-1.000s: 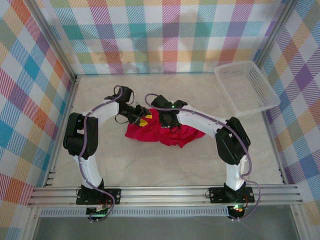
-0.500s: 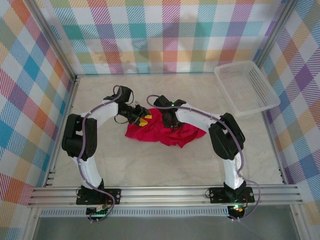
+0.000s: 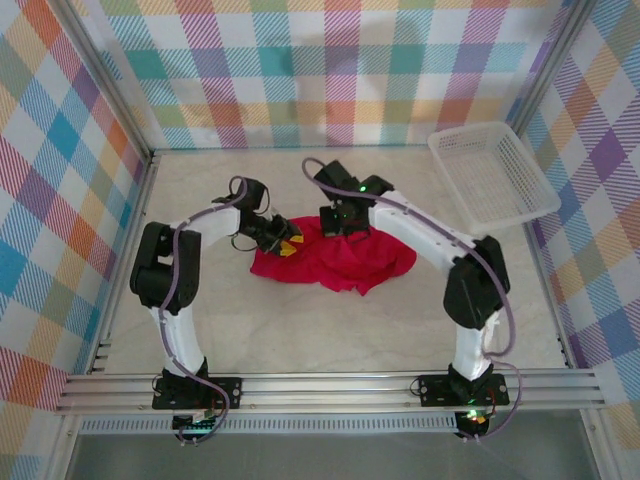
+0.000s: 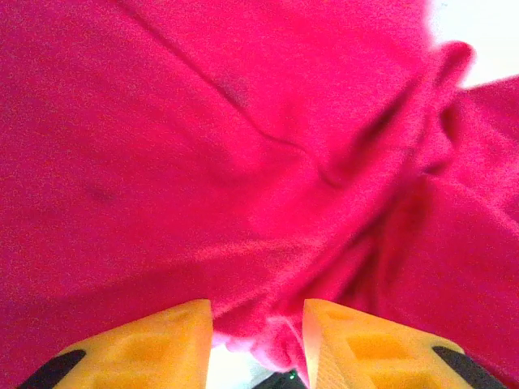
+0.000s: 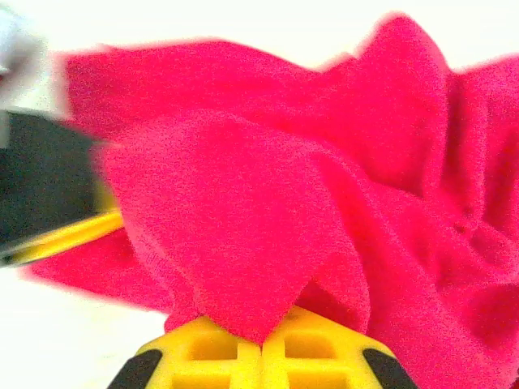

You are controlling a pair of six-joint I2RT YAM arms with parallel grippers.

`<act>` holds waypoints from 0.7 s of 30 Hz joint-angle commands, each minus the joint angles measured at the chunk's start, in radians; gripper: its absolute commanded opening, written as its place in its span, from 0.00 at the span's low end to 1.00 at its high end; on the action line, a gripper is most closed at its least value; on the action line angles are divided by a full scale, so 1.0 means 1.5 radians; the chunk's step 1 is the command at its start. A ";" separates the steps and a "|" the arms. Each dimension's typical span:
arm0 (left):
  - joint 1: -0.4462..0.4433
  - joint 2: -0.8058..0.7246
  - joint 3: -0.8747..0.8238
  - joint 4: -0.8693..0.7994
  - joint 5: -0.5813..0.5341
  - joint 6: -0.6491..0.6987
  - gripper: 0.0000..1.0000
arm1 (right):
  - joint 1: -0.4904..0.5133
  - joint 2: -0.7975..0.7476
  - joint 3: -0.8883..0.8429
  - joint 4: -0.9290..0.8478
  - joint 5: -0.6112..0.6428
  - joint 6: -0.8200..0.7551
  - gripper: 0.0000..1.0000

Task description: Fold the inside-out t-shirt

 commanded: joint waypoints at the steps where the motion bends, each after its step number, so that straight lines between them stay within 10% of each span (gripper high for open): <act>1: 0.023 0.042 0.010 -0.020 -0.035 0.019 0.30 | -0.003 -0.037 0.061 -0.079 -0.137 -0.036 0.00; 12: 0.119 0.015 -0.102 -0.010 -0.140 0.031 0.25 | -0.139 -0.216 -0.117 0.040 -0.317 -0.005 0.00; 15: 0.115 -0.015 -0.114 -0.013 -0.152 0.033 0.24 | -0.208 -0.234 -0.244 0.144 -0.363 0.028 0.17; 17: 0.101 -0.037 -0.121 -0.006 -0.156 0.026 0.24 | -0.228 -0.200 -0.284 0.171 -0.353 0.035 0.31; 21: 0.062 -0.081 -0.122 -0.022 -0.175 0.029 0.24 | -0.237 -0.083 -0.256 0.064 -0.164 0.079 0.15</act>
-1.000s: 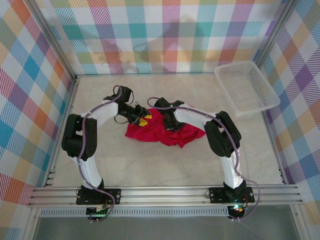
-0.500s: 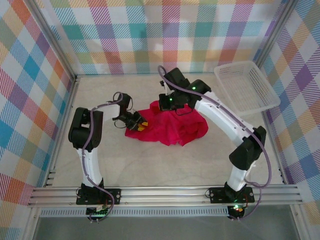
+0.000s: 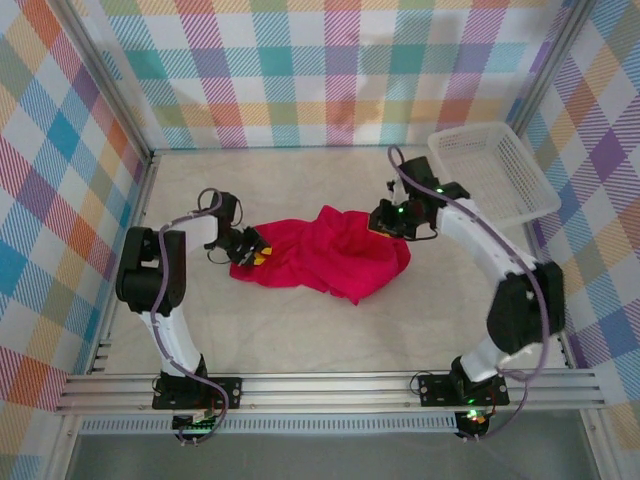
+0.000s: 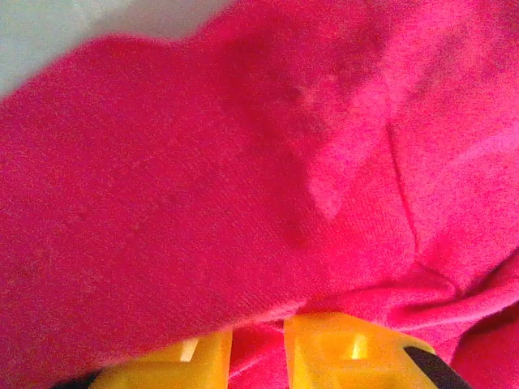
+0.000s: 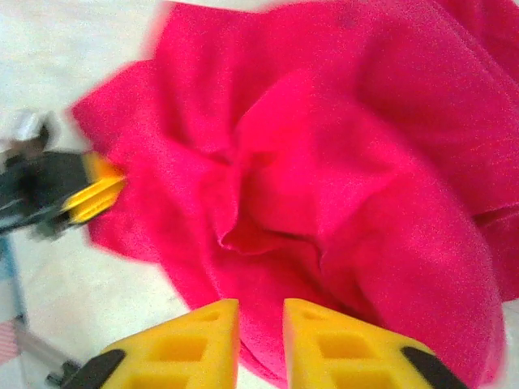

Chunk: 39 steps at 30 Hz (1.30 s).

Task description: Fold the inside-out t-shirt

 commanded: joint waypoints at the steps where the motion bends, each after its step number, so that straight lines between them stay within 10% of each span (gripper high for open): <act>1: -0.033 -0.043 -0.010 -0.037 -0.055 0.012 0.24 | 0.005 0.076 0.032 -0.086 0.158 0.064 0.14; 10: -0.068 -0.123 -0.024 -0.056 -0.070 0.026 0.24 | 0.099 -0.036 -0.033 -0.007 0.192 0.101 0.30; 32: -0.077 -0.080 -0.023 -0.055 -0.061 0.033 0.23 | 0.127 0.172 0.071 -0.073 0.261 0.106 0.42; 39: -0.061 -0.066 -0.026 -0.053 -0.059 0.041 0.23 | 0.127 0.162 0.126 -0.141 0.292 0.102 0.00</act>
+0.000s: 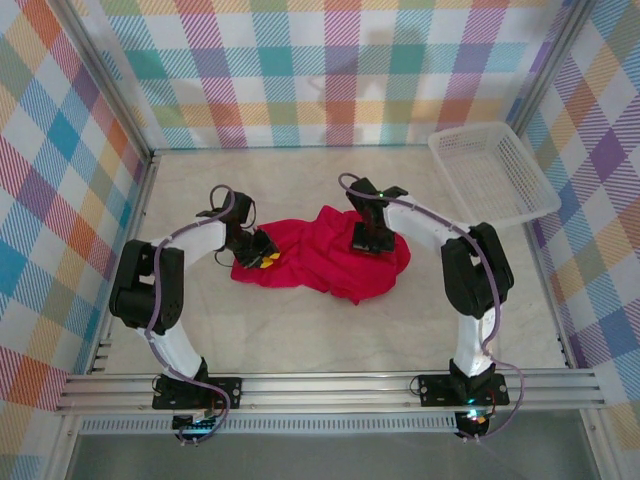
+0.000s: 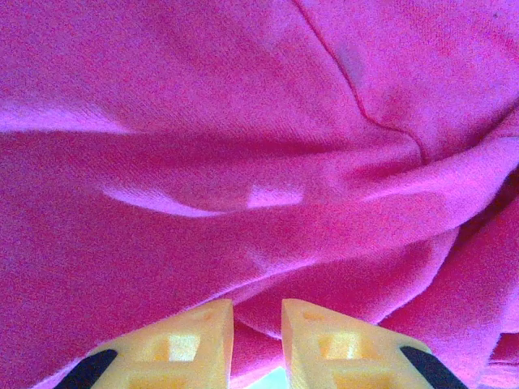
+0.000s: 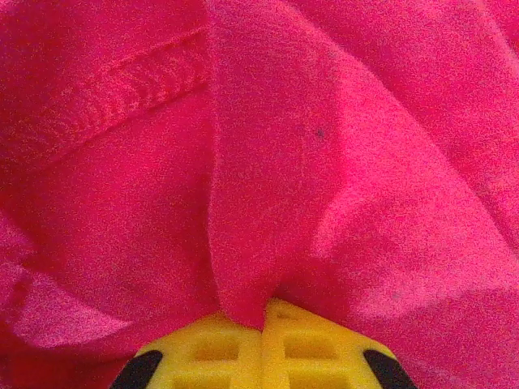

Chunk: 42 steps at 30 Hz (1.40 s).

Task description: Fold the inside-out t-shirt

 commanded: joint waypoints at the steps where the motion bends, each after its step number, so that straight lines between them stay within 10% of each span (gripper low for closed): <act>1: 0.014 0.017 -0.011 -0.013 -0.002 0.016 0.22 | 0.003 -0.037 0.054 -0.072 0.031 -0.002 0.00; 9: 0.087 0.041 -0.028 -0.003 -0.029 0.020 0.17 | -0.002 -0.207 0.169 -0.167 0.006 -0.071 0.00; 22: 0.112 0.051 -0.038 0.003 -0.053 0.021 0.13 | -0.171 -0.365 0.061 0.033 -0.427 -0.042 0.00; 32: 0.108 -0.169 -0.037 -0.079 -0.223 0.071 0.24 | -0.217 -0.078 0.373 -0.196 -0.127 -0.072 0.00; 36: 0.105 -0.229 -0.062 -0.065 -0.187 0.078 0.43 | -0.215 -0.031 0.421 -0.257 -0.111 -0.091 0.47; 42: 0.098 -0.134 -0.054 -0.042 -0.065 0.077 0.55 | -0.194 -0.140 0.152 -0.135 -0.181 -0.078 0.55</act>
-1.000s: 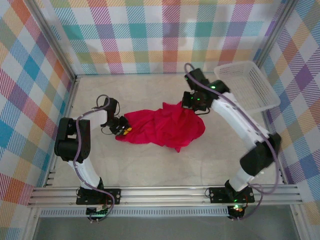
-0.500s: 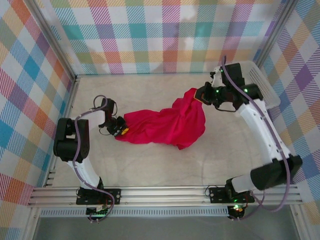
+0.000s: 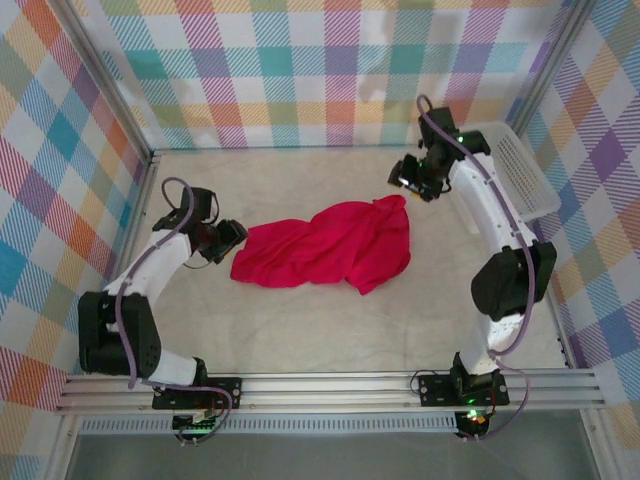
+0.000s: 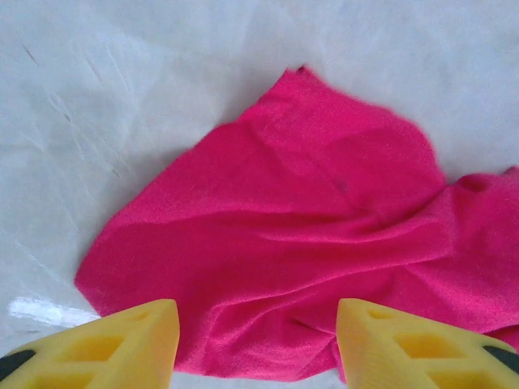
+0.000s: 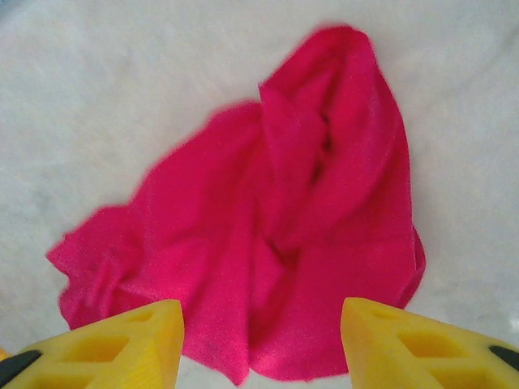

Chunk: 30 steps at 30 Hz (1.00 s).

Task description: Fold the inside-out t-shirt

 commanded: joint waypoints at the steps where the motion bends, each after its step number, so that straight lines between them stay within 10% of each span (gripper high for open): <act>1: -0.004 0.077 0.001 -0.006 0.053 0.014 0.56 | 0.018 -0.078 -0.145 0.041 -0.042 0.010 0.55; 11: -0.004 0.209 0.106 0.025 0.039 0.006 0.52 | 0.047 -0.160 -0.464 0.199 -0.081 0.023 0.51; 30: -0.006 0.329 0.225 0.024 0.022 0.005 0.39 | 0.047 -0.090 -0.467 0.229 -0.101 0.001 0.53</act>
